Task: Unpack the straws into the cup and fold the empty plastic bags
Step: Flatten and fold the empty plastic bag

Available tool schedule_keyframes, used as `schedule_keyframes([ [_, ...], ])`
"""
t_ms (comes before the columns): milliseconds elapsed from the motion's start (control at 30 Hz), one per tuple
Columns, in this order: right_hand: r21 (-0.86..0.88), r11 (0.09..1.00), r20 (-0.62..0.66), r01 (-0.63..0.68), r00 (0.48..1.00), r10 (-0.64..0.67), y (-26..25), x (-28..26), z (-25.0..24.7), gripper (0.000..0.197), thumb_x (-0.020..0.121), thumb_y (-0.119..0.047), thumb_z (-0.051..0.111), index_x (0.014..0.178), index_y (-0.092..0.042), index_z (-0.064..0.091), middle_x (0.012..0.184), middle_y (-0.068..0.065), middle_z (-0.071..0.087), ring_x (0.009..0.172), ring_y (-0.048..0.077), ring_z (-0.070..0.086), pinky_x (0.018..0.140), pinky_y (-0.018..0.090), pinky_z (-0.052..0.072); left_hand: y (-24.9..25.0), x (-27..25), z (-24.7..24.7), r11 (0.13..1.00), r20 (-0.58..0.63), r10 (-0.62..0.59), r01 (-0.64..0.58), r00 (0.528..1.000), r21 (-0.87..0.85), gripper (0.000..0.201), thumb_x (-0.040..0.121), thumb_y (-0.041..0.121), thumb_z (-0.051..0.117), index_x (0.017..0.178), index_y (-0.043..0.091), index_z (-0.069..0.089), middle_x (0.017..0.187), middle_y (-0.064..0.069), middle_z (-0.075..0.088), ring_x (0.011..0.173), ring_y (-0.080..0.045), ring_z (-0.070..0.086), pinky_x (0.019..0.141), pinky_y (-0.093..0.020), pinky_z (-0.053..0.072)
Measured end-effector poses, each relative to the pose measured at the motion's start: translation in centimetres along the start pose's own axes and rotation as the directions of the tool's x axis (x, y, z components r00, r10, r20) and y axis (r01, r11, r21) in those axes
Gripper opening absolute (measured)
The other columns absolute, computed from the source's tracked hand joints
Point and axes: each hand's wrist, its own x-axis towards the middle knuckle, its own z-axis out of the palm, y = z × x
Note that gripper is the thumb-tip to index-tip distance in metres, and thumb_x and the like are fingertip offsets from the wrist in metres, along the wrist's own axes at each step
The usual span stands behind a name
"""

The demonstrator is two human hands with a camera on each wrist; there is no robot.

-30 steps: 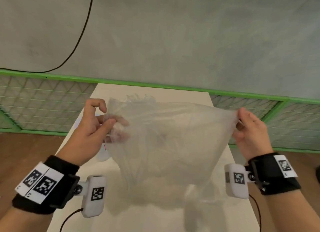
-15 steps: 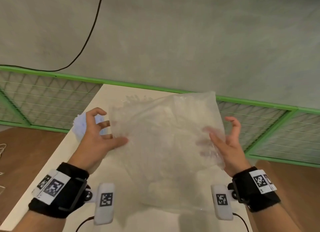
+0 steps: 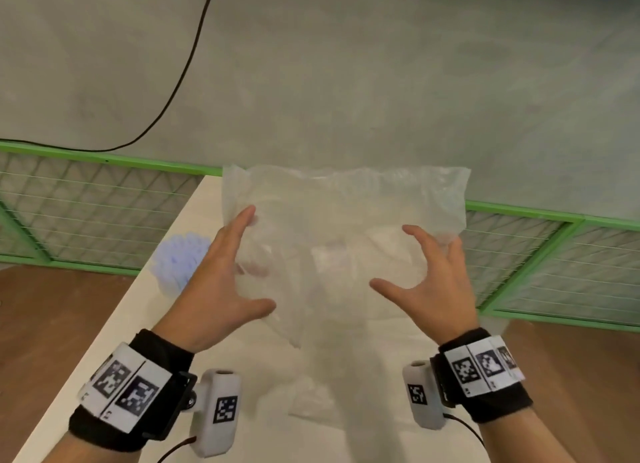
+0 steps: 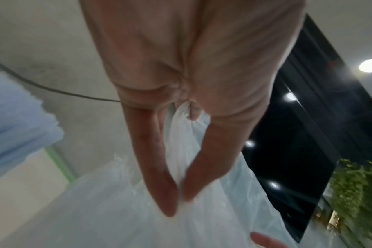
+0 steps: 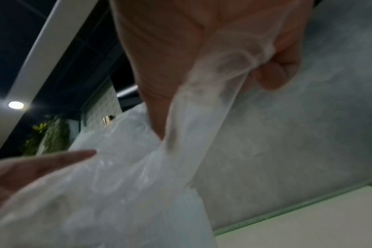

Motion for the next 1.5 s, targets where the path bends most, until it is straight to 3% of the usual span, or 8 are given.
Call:
schedule_keyframes([
  [367, -0.097, 0.976, 0.009, 0.194, 0.981, -0.194, -6.2, -1.9, 1.6, 0.076, 0.081, -0.022, 0.072, 0.146, -0.031, 0.033, 0.133, -0.002, 0.027, 0.105, 0.021, 0.050, 0.077, 0.036, 0.054, 0.8, -0.5, -2.3, 0.981, 0.122, -0.003, -0.020, 0.992, 0.192, 0.119, 0.067, 0.002, 0.073, 0.153, 0.036, 0.000, 0.135, 0.007, 0.039, 0.096, 0.004, 0.050, 0.071, 0.000, 0.040],
  [567, 0.313, 0.812, 0.217, 0.493, 0.795, -0.567, -10.7, -5.0, 2.0, 0.070, 0.089, -0.005, 0.065, 0.145, -0.027, 0.030, 0.140, -0.009, 0.039, 0.123, 0.008, 0.048, 0.100, 0.017, 0.039, 0.4, 0.1, -1.0, 0.986, 0.173, 0.056, -0.027, 0.983, -0.165, 0.105, 0.071, 0.061, 0.070, 0.149, 0.052, 0.002, 0.153, 0.035, 0.010, 0.148, -0.009, 0.015, 0.117, -0.045, 0.030],
  [800, 0.624, 0.770, 0.378, 0.137, 0.809, -0.450, -11.6, -4.0, -1.2, 0.064, 0.088, 0.004, 0.055, 0.122, -0.043, 0.028, 0.138, -0.011, 0.054, 0.113, 0.025, 0.060, 0.094, 0.041, 0.051, -0.3, -0.4, -2.4, 0.939, 0.290, 0.111, -0.005, 0.951, -0.343, 0.099, 0.075, 0.042, 0.079, 0.144, 0.061, 0.011, 0.152, 0.033, 0.022, 0.137, -0.017, 0.041, 0.103, -0.039, 0.049],
  [933, 0.582, 0.807, 0.546, 0.098, 0.689, -0.477, -13.0, -3.8, -1.1, 0.065, 0.081, 0.017, 0.040, 0.113, -0.039, 0.030, 0.144, -0.010, 0.050, 0.121, 0.017, 0.059, 0.100, 0.040, 0.049, -0.1, 0.0, -2.7, 0.955, 0.208, 0.175, -0.115, 0.962, -0.272, 0.085, 0.085, 0.036, 0.073, 0.152, 0.038, 0.022, 0.149, 0.011, 0.039, 0.131, -0.007, 0.045, 0.097, -0.022, 0.047],
  [1133, 0.568, 0.776, 0.170, 0.274, 0.884, -0.436, -12.6, 0.9, -5.9, 0.070, 0.065, 0.013, 0.043, 0.119, -0.033, 0.047, 0.104, 0.000, 0.064, 0.090, 0.020, 0.057, 0.072, 0.037, 0.045, -0.7, -0.1, -5.3, 0.983, 0.229, 0.174, -0.156, 0.958, -0.098, 0.065, 0.091, 0.011, 0.066, 0.143, 0.034, 0.035, 0.119, 0.037, 0.051, 0.109, 0.016, 0.049, 0.085, -0.002, 0.037],
  [1267, 0.175, 0.850, 0.451, 0.496, 0.727, -0.517, -12.9, 4.3, -6.4, 0.084, 0.055, 0.003, 0.035, 0.114, -0.052, 0.058, 0.133, -0.009, 0.035, 0.123, 0.019, 0.035, 0.094, 0.030, 0.037, 0.6, 0.1, -6.0, 0.973, 0.372, 0.224, -0.230, 0.901, -0.028, 0.085, 0.091, 0.009, 0.066, 0.145, 0.050, 0.015, 0.146, 0.037, 0.031, 0.133, 0.019, 0.028, 0.098, 0.002, 0.027],
  [1367, 0.021, 0.780, 0.666, 0.625, 0.573, -0.477, -12.9, 5.4, -5.6, 0.093, 0.048, -0.004, 0.020, 0.112, -0.061, 0.056, 0.145, -0.018, 0.019, 0.130, 0.022, 0.021, 0.108, 0.043, 0.028, 1.2, 0.6, -6.6, 0.962, 0.405, 0.229, -0.269, 0.885, 0.045, 0.089, 0.089, 0.004, 0.067, 0.149, 0.044, 0.016, 0.147, 0.036, 0.031, 0.109, 0.028, 0.042, 0.085, 0.000, 0.038],
  [1500, -0.109, 0.701, 0.749, 0.705, 0.522, -0.408, -11.6, 6.9, -5.6, 0.080, 0.056, -0.004, 0.027, 0.105, -0.058, 0.057, 0.154, -0.019, 0.008, 0.141, 0.024, 0.010, 0.107, 0.059, 0.029, 1.0, 0.9, -7.6, 0.970, 0.446, 0.194, -0.238, 0.874, 0.044, 0.084, 0.089, 0.009, 0.068, 0.148, 0.048, 0.022, 0.143, 0.041, 0.033, 0.127, 0.016, 0.039, 0.104, -0.018, 0.039],
])
